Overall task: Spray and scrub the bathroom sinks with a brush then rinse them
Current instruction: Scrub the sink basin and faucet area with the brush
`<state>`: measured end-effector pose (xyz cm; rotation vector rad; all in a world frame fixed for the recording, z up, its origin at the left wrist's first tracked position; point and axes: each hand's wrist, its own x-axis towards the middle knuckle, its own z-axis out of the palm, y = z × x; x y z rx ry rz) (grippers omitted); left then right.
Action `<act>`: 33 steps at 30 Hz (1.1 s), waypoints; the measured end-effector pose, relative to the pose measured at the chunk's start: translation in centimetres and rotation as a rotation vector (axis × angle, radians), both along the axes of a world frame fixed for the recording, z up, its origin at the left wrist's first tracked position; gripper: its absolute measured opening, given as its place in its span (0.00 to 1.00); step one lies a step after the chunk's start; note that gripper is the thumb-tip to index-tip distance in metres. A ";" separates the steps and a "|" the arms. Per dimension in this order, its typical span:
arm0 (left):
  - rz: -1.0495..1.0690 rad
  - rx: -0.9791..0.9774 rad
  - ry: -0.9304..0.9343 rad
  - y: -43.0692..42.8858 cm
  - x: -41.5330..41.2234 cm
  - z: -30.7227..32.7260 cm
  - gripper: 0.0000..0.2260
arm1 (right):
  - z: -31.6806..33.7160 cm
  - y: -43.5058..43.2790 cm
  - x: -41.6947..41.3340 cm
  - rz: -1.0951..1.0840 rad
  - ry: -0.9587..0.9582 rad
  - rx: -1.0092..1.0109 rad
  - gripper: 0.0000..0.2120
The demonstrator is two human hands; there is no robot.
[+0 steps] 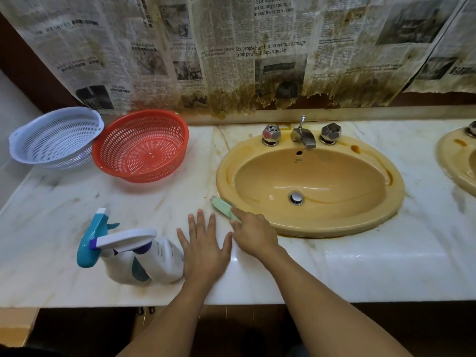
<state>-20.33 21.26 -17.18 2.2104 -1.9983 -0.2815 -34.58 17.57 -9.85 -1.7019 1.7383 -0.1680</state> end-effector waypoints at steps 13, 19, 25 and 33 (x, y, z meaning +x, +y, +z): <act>0.000 0.056 -0.065 -0.4 -0.1 0.0 0.36 | 0.6 3.9 -6.7 -0.020 0.083 -0.010 0.20; -0.010 0.040 -0.024 0.0 0.0 0.2 0.36 | 0.7 -2.0 1.2 -0.027 0.048 -0.026 0.19; 0.001 0.013 -0.014 0.0 0.2 0.1 0.35 | 0.2 -2.5 0.4 -0.002 0.032 -0.010 0.18; -0.010 0.046 -0.029 -0.2 0.2 0.2 0.36 | -1.0 8.9 -14.1 -0.041 0.162 -0.017 0.18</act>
